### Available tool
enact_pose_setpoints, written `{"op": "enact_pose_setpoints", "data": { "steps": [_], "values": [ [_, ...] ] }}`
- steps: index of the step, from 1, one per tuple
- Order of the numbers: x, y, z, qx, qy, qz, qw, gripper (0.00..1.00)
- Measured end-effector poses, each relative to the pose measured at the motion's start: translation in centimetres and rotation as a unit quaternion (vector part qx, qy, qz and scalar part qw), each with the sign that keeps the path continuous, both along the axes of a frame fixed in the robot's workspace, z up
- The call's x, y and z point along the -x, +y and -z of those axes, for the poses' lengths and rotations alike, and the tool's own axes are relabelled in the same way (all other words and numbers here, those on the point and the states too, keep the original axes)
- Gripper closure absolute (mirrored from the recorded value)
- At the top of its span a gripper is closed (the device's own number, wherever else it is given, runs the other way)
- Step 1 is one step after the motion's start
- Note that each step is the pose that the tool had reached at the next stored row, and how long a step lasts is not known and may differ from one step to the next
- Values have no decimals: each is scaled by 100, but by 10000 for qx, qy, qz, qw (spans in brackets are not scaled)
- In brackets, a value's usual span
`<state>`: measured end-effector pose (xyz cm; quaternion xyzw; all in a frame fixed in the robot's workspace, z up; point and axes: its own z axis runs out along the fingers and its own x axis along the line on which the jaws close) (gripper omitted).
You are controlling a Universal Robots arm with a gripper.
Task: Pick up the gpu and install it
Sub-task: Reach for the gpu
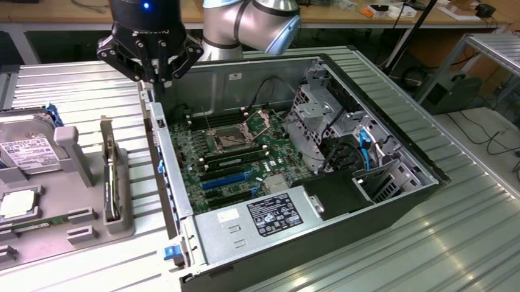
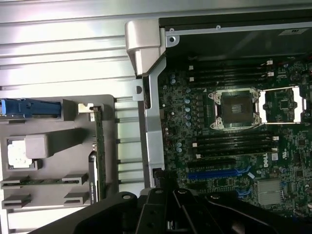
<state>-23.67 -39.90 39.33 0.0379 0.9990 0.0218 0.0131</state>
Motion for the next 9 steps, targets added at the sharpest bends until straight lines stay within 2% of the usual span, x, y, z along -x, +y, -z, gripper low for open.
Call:
{"op": "enact_pose_setpoints", "data": {
  "steps": [9],
  "values": [
    [119,0,0,0,0,0,10000,90]
  ]
}}
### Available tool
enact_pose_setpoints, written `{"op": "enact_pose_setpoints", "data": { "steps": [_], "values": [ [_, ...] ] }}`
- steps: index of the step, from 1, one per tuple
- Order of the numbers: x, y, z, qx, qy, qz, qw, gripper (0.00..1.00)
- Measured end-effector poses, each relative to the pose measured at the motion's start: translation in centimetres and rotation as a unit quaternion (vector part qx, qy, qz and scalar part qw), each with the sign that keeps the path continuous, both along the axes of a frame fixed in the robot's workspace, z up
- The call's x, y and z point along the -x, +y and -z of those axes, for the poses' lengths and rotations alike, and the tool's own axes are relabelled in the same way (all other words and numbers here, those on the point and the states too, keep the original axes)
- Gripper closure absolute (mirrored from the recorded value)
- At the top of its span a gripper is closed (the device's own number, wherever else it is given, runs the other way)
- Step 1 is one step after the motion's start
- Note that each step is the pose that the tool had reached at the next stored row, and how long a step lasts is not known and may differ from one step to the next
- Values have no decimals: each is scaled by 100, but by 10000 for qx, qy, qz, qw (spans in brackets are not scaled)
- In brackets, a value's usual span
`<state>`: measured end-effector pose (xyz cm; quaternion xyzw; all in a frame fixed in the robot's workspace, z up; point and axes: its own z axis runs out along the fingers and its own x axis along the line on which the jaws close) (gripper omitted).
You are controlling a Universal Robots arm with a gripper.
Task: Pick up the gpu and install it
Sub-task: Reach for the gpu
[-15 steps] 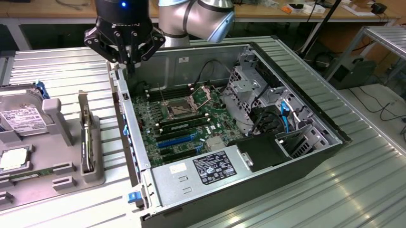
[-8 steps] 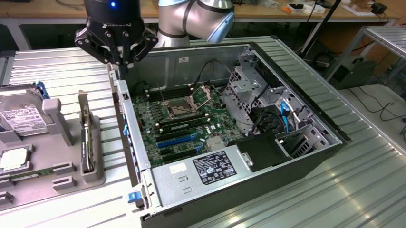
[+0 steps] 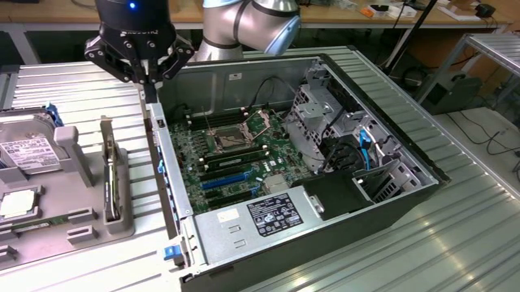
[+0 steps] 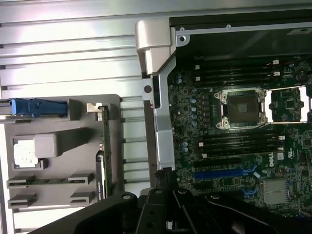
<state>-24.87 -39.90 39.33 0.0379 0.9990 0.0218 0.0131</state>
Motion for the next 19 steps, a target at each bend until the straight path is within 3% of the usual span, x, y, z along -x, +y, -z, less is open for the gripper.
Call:
{"op": "enact_pose_setpoints", "data": {
  "steps": [19],
  "values": [
    [221,-2,0,-2,0,0,10000,90]
  ]
}}
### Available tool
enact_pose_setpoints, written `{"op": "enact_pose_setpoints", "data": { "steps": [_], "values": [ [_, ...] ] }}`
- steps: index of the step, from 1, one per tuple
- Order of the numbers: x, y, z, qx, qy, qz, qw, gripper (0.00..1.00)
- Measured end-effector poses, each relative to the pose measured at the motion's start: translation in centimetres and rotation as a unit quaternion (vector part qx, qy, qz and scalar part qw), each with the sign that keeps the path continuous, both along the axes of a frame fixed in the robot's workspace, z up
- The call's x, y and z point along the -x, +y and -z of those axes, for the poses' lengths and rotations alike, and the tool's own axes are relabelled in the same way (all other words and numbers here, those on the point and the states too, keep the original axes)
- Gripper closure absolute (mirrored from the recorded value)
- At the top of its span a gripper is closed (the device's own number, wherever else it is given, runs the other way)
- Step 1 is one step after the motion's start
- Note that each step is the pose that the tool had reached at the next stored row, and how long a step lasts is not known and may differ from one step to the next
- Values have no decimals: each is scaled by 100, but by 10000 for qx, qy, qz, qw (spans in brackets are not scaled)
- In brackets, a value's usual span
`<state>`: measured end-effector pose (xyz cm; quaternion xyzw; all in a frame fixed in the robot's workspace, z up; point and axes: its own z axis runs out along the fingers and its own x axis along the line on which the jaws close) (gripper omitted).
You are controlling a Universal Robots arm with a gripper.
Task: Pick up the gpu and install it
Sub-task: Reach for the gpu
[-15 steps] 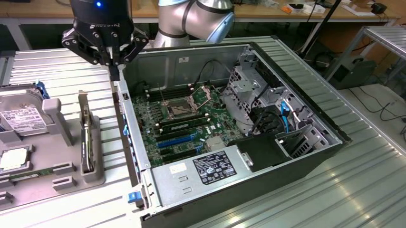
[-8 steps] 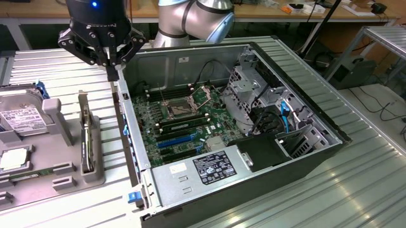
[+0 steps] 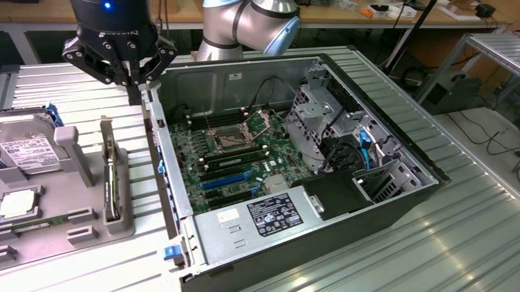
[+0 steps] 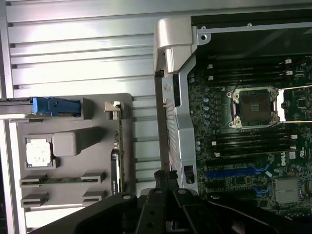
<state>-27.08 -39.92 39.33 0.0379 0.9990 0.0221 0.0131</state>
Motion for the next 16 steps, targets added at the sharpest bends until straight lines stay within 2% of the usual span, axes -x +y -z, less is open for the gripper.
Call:
{"op": "enact_pose_setpoints", "data": {
  "steps": [16],
  "values": [
    [218,-1,0,-1,0,0,10000,90]
  ]
}}
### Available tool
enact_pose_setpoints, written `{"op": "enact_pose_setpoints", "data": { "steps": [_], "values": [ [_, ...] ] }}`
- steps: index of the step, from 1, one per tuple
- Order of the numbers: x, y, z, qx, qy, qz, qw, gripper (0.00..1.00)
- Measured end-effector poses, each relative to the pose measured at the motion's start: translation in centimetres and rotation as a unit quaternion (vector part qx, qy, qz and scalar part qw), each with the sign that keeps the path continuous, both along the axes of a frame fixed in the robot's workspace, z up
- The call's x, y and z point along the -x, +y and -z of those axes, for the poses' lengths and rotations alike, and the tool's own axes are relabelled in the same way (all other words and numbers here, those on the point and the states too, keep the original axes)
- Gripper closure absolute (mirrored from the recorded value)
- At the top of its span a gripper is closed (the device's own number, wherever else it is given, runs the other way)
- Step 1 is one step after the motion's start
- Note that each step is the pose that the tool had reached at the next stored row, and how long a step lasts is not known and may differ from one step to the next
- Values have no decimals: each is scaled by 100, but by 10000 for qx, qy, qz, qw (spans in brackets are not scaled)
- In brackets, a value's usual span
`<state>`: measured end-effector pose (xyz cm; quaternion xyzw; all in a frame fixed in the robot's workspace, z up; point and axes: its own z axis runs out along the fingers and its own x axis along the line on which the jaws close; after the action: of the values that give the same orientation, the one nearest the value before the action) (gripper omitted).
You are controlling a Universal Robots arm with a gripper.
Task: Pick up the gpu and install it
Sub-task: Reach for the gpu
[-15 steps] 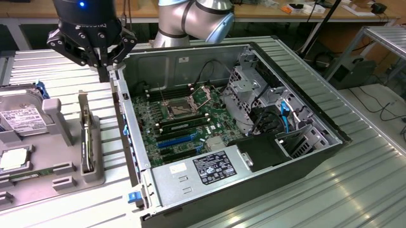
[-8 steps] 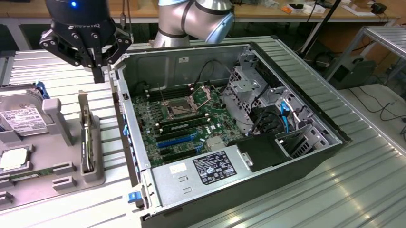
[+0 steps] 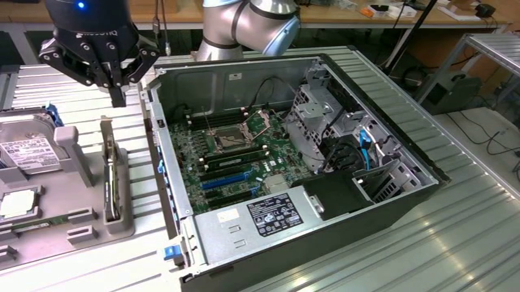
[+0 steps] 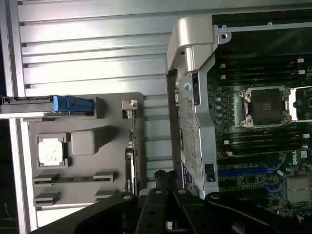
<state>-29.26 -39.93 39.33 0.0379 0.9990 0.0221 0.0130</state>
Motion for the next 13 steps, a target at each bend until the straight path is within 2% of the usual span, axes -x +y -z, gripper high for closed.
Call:
{"op": "enact_pose_setpoints", "data": {
  "steps": [7,13],
  "values": [
    [62,-1,0,-2,0,0,10000,90],
    [165,-2,0,-3,0,0,10000,90]
  ]
}}
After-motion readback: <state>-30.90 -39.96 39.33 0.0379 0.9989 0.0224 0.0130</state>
